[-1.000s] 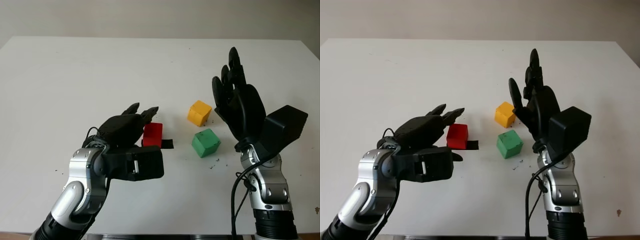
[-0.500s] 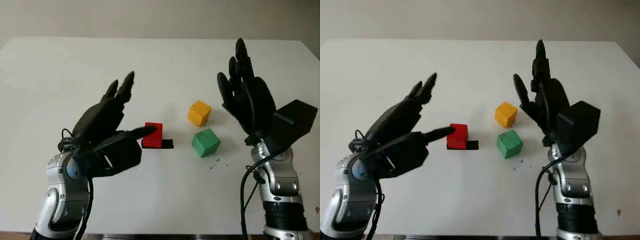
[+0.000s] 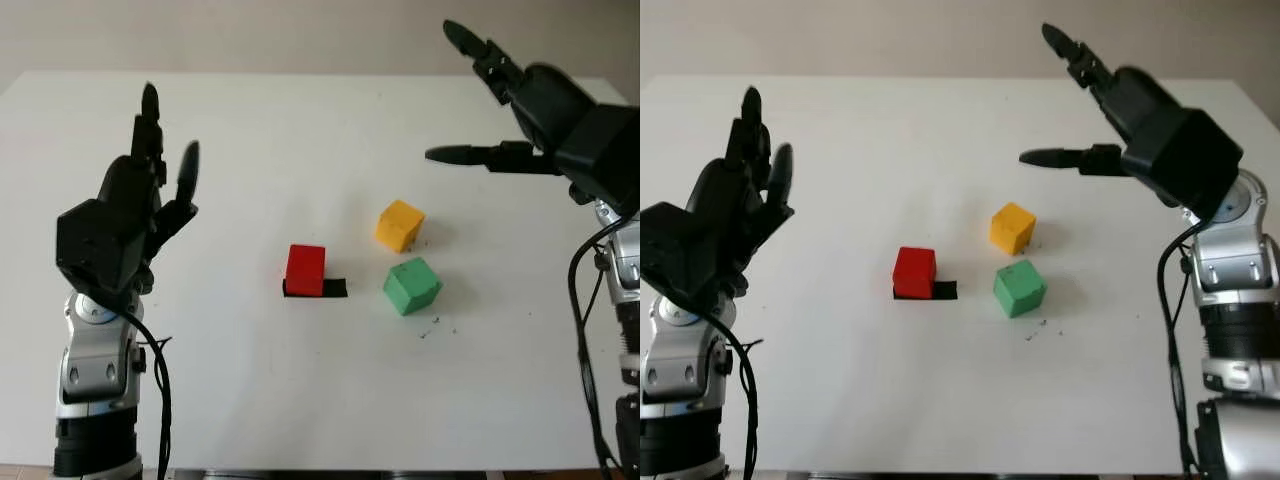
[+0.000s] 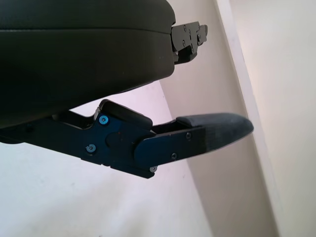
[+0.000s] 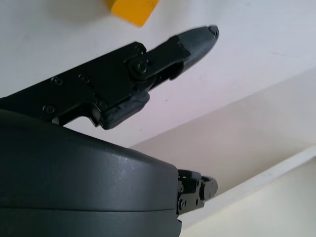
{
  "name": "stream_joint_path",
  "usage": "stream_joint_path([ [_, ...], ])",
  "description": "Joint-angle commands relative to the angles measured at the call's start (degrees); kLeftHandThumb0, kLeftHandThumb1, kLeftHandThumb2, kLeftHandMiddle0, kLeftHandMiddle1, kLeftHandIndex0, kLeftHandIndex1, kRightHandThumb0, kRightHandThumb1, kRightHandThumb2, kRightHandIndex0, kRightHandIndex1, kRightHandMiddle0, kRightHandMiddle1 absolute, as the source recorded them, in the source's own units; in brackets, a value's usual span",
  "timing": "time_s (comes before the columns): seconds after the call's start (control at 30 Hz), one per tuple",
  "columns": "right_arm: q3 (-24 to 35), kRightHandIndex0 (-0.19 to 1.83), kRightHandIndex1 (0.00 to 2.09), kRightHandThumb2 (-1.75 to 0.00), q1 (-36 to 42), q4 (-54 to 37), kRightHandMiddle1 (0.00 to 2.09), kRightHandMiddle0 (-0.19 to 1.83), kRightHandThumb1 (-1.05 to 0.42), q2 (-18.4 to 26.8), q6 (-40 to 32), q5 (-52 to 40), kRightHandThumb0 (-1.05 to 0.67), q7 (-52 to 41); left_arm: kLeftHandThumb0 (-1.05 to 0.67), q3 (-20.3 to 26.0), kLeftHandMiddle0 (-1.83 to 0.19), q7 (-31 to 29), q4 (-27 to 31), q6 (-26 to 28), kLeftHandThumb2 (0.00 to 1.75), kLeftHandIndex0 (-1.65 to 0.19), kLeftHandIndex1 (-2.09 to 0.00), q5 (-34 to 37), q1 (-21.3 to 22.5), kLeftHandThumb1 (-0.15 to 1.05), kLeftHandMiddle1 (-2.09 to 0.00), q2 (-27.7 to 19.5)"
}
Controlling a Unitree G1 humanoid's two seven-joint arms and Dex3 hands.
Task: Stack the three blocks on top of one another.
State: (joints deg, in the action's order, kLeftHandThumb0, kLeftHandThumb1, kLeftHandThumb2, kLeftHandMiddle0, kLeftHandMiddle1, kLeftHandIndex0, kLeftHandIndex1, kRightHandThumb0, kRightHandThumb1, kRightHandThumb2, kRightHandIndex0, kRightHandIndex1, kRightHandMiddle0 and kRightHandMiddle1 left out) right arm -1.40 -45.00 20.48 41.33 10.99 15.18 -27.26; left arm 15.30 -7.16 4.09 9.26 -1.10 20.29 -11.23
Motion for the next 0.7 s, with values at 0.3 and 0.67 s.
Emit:
stream_joint_path([
  [0.3, -12.56, -0.08, 0.04, -0.06, -9.92, 10.18, 0.15, 0.21, -0.82, 5.89, 17.84, 18.28, -0.73, 0.96, -0.76, 0.78, 0.19, 0.54, -4.32, -2.88, 0.62, 0.19, 0.00, 7.69, 1.80, 1.05, 0.00, -0.68],
  [0.67, -18.09, -0.05, 0.06, -0.06, -11.65, 17.24, 0.13, 0.28, -0.82, 4.55, 27.36, 24.52, -0.62, 4.11, -0.72, -0.34, 0.19, 1.13, -3.12, -2.54, 0.62, 0.19, 0.00, 9.59, 0.61, 1.05, 0.00, -0.47],
])
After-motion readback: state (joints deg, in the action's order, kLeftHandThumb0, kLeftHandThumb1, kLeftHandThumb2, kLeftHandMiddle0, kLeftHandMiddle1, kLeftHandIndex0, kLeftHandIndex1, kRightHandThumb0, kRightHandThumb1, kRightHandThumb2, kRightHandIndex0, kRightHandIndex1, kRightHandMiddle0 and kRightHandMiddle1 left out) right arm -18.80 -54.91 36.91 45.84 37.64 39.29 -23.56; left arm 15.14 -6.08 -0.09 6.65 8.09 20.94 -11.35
